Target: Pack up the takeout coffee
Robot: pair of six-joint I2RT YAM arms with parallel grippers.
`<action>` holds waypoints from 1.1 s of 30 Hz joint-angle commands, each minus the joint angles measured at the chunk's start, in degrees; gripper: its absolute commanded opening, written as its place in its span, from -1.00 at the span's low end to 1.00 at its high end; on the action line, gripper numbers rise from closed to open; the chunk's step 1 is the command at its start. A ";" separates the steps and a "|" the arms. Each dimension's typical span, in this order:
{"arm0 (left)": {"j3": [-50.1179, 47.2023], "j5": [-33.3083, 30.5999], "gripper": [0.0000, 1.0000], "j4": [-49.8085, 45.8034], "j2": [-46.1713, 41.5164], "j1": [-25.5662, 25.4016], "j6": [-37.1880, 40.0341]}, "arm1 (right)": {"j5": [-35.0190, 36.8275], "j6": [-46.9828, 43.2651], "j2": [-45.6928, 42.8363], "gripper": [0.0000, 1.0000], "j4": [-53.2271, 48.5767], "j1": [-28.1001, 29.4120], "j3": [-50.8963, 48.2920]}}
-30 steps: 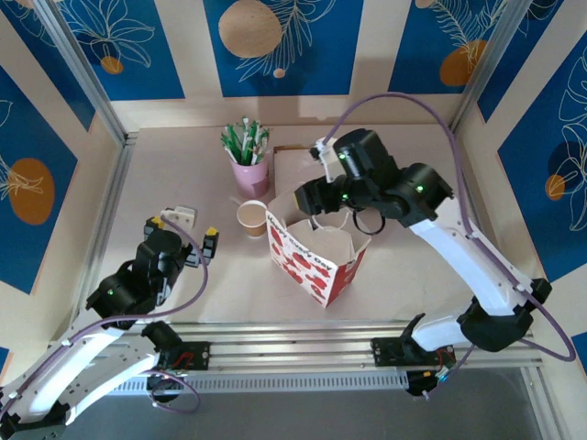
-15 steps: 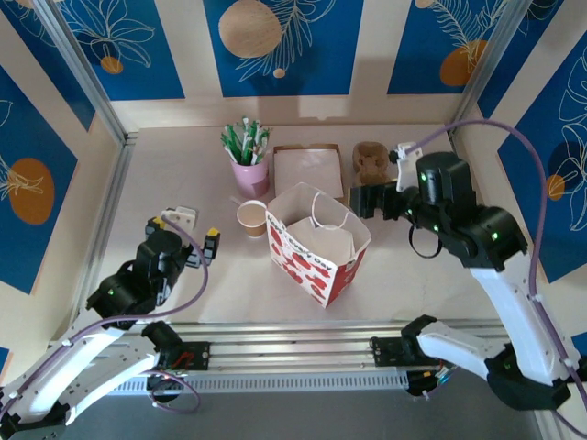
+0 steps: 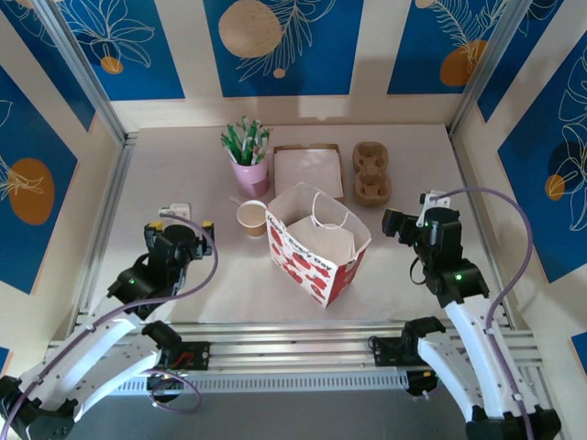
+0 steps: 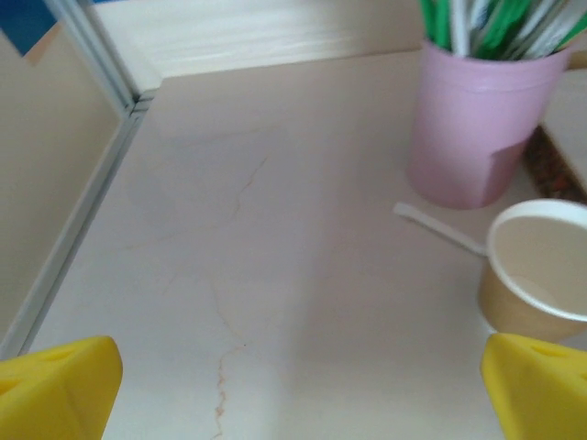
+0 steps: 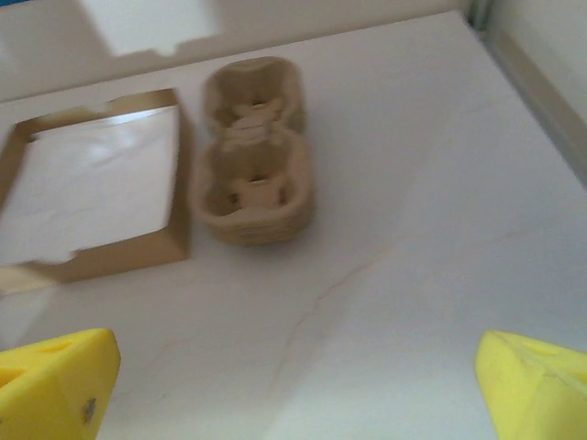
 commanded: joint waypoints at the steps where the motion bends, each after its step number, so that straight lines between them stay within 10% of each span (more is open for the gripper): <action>1: -2.03 -1.15 1.00 5.02 1.05 3.09 -0.95 | 2.32 0.60 -1.07 0.98 15.24 -3.18 -6.56; 22: -8.81 4.71 1.00 35.03 23.58 20.29 2.05 | -3.42 -6.17 45.84 0.98 72.65 -6.77 -16.10; 27: -14.76 7.67 1.00 60.73 32.70 21.17 16.34 | -8.93 -8.17 49.70 0.98 75.28 -6.94 -15.96; 33: -15.80 16.86 1.00 71.44 42.05 27.03 15.31 | -8.48 -8.35 49.59 0.98 73.49 -6.76 -15.34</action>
